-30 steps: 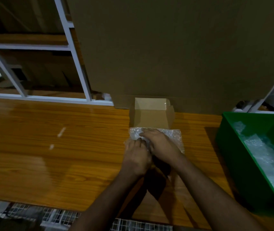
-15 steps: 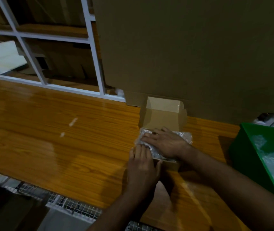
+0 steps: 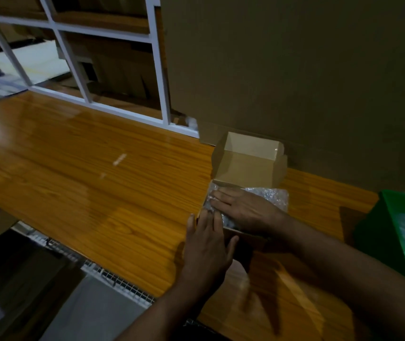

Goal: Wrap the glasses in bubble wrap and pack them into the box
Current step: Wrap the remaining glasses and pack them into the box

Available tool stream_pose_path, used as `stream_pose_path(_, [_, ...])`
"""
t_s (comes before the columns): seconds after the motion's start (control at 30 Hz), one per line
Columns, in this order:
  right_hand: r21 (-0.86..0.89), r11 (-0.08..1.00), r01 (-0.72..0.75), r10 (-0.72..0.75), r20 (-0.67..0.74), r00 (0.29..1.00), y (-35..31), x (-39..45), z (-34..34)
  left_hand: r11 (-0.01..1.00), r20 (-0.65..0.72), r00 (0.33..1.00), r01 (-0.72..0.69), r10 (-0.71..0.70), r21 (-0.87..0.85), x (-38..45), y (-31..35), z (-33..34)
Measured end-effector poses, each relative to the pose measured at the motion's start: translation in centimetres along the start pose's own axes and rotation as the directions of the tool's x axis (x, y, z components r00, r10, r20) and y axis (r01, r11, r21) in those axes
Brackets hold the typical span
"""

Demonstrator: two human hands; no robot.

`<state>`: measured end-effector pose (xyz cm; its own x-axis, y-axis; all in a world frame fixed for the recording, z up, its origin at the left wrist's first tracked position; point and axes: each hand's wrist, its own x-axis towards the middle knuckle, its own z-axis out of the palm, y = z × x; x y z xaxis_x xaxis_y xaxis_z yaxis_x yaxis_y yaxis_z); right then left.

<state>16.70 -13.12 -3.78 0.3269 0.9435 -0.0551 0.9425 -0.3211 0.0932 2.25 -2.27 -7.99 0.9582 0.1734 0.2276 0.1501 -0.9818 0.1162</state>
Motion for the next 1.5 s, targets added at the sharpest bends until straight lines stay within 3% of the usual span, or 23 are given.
stream_pose_path(0.23, [-0.023, 1.000, -0.022, 0.022, 0.023, 1.000, -0.6, 2.3, -0.6, 0.973, -0.014, 0.973, -0.230, 0.230, 0.000, 1.2, -4.1, -0.8])
stream_pose_path(0.4, [-0.048, 0.995, -0.092, 0.092, -0.005, 0.996, -1.3, 2.4, -0.6, 0.907, 0.109, 0.901, -0.420, 0.421, -0.026, 3.2, -10.3, -2.0])
stream_pose_path(0.63, [0.171, 0.960, -0.220, 0.240, -0.102, 0.965, -3.4, 0.7, 0.6, 0.968, 0.053, 0.967, -0.245, 0.248, -0.053, 4.6, -11.1, -3.1])
stream_pose_path(0.93, [0.071, 0.924, -0.375, 0.381, -0.101, 0.919, -3.9, 1.5, 0.3, 0.962, 0.032, 0.993, 0.119, -0.115, -0.245, 5.2, -7.0, -2.5])
stream_pose_path(1.17, [0.144, 0.944, -0.297, 0.315, -0.133, 0.940, -4.1, 1.8, 0.6, 0.995, -0.006, 0.997, 0.083, -0.083, 0.061, 5.1, -5.8, -3.2])
stream_pose_path(1.5, [0.150, 0.918, -0.368, 0.369, 0.025, 0.929, -4.1, 3.3, -0.2, 0.991, -0.015, 0.995, -0.092, 0.094, 0.100, 5.1, -6.2, -2.9])
